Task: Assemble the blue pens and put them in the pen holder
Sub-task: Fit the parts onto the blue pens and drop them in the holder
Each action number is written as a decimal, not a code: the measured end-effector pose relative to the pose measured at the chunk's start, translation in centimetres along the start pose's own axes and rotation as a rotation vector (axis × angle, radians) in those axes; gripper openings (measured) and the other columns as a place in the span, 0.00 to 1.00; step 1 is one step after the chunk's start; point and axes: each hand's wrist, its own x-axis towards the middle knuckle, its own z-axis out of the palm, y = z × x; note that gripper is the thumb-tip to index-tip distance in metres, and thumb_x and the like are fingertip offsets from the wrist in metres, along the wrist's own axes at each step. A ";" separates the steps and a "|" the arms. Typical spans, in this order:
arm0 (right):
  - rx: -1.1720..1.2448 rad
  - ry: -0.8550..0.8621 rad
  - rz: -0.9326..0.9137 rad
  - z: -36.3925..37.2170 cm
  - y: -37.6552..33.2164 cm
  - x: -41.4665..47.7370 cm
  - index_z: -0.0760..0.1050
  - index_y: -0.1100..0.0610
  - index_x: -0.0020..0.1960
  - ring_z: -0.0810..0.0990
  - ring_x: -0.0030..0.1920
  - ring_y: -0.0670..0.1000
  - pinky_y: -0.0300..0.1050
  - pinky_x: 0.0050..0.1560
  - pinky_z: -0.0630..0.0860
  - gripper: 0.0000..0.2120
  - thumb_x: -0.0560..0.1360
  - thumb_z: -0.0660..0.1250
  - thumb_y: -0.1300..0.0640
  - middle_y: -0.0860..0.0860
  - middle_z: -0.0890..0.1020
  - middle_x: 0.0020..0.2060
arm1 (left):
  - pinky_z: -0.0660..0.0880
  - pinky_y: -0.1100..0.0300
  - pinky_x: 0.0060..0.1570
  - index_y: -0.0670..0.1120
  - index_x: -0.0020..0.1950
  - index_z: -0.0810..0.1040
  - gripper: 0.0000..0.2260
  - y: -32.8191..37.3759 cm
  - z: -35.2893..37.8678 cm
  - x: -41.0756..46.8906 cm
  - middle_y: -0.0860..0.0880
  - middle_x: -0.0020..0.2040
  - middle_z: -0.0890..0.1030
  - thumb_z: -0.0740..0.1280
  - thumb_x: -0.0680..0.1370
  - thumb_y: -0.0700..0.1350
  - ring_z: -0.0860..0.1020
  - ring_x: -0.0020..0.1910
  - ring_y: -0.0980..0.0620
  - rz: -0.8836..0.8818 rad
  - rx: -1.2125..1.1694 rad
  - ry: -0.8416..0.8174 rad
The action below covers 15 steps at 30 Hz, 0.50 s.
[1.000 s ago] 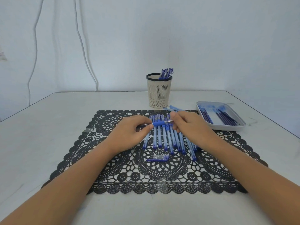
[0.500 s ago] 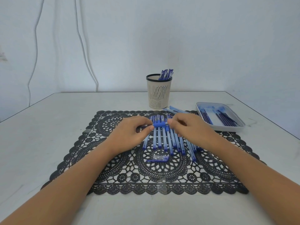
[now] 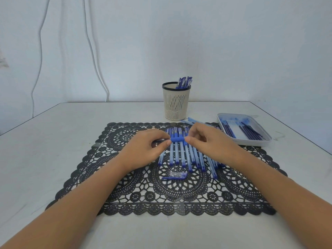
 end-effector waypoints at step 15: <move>-0.027 0.028 -0.022 -0.2 -0.1 0.0 0.71 0.50 0.42 0.67 0.31 0.43 0.29 0.32 0.65 0.08 0.78 0.59 0.50 0.46 0.72 0.32 | 0.65 0.72 0.40 0.46 0.50 0.79 0.13 0.2 0.0 0.3 0.60 0.39 0.74 0.60 0.76 0.52 0.71 0.39 0.64 0.059 0.121 0.035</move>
